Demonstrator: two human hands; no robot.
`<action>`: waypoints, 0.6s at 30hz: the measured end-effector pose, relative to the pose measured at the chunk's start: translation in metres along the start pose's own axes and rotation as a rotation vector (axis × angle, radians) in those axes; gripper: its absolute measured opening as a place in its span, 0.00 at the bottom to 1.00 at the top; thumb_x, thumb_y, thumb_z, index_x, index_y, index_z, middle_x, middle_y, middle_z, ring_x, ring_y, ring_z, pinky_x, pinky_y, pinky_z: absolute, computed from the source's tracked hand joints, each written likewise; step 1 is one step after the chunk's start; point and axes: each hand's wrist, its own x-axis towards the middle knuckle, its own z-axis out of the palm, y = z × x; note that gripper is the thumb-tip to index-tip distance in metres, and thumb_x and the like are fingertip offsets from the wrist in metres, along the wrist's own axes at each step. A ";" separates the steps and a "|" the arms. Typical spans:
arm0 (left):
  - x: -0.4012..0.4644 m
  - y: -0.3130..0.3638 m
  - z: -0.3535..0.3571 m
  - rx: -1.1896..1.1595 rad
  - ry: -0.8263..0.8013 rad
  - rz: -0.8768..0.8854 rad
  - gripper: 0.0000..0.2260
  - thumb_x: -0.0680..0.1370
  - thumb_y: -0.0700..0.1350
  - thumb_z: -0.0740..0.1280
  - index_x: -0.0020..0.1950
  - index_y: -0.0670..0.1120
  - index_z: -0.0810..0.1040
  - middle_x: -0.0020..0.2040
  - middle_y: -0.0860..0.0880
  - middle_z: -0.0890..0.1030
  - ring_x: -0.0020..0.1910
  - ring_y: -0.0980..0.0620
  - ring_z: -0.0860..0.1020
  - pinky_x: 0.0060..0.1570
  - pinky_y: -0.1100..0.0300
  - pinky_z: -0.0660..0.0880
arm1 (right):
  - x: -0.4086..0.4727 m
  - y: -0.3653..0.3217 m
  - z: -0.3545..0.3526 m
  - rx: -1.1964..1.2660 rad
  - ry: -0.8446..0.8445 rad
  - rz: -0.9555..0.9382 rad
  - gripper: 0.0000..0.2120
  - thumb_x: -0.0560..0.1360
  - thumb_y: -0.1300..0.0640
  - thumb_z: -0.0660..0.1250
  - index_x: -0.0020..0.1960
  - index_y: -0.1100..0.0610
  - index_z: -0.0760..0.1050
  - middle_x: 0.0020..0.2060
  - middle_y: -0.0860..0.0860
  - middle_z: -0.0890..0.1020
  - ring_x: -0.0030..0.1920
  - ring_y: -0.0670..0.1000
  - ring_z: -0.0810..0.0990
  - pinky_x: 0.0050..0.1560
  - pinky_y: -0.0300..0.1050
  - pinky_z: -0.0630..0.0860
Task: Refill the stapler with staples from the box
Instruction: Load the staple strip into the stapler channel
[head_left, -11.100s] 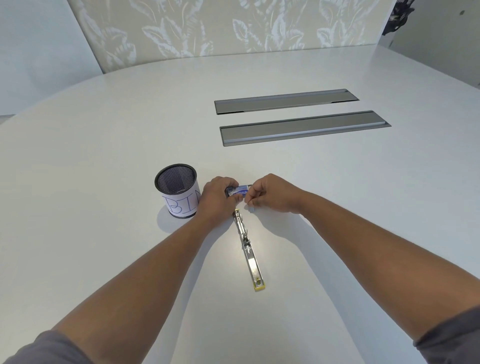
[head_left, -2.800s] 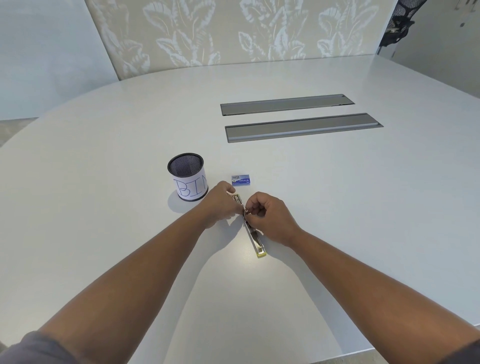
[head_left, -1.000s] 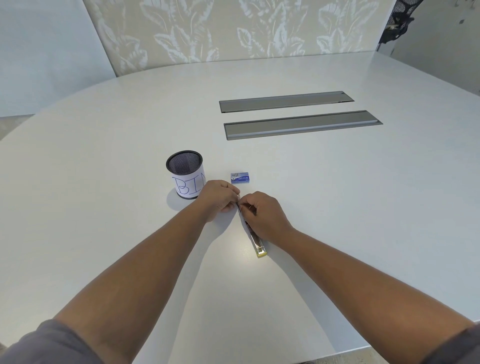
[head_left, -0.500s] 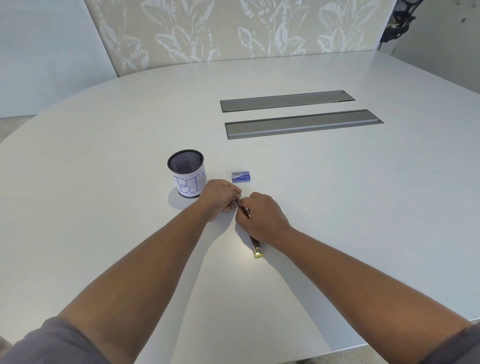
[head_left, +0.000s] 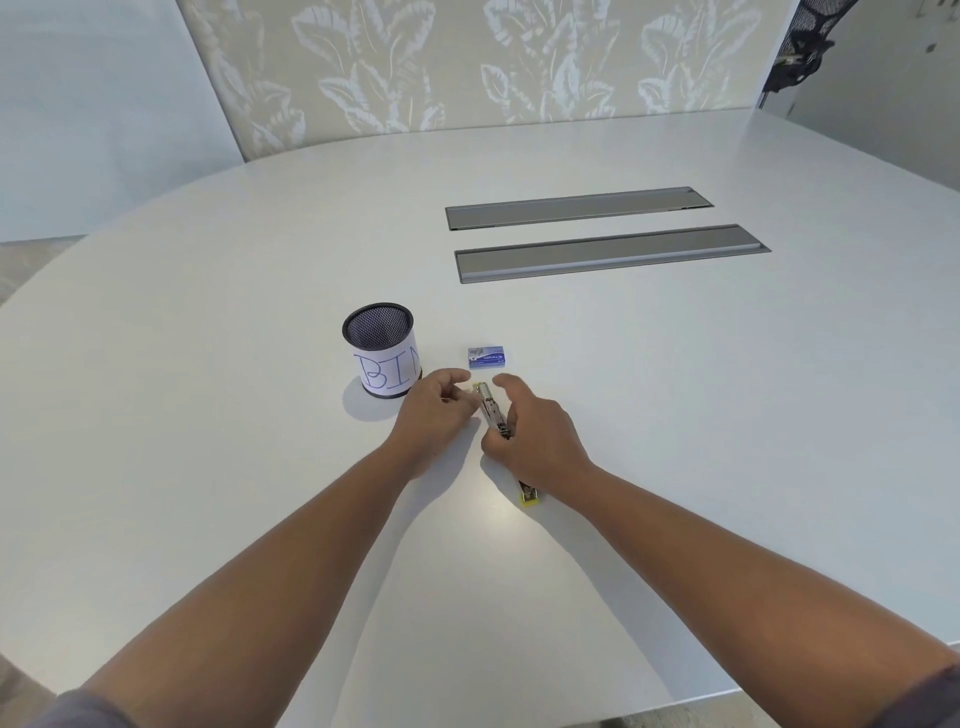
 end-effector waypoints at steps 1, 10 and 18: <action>-0.002 0.000 0.001 -0.042 0.017 -0.017 0.13 0.78 0.47 0.74 0.62 0.49 0.78 0.41 0.51 0.79 0.37 0.56 0.77 0.36 0.63 0.73 | -0.001 0.000 0.000 0.031 0.021 0.001 0.28 0.69 0.52 0.65 0.68 0.44 0.66 0.28 0.47 0.77 0.33 0.49 0.78 0.35 0.44 0.74; -0.011 0.014 0.003 -0.578 -0.090 -0.159 0.10 0.75 0.38 0.75 0.55 0.39 0.82 0.44 0.43 0.85 0.41 0.47 0.84 0.46 0.57 0.82 | -0.001 -0.009 -0.013 0.100 0.126 -0.166 0.27 0.69 0.53 0.67 0.68 0.46 0.69 0.28 0.47 0.75 0.33 0.48 0.75 0.35 0.45 0.74; -0.013 0.020 -0.001 -0.568 0.027 -0.105 0.07 0.73 0.37 0.75 0.51 0.38 0.83 0.41 0.42 0.84 0.41 0.49 0.84 0.45 0.57 0.82 | -0.003 -0.007 -0.018 0.090 0.063 -0.158 0.28 0.69 0.50 0.68 0.67 0.39 0.65 0.33 0.45 0.79 0.34 0.45 0.78 0.38 0.42 0.77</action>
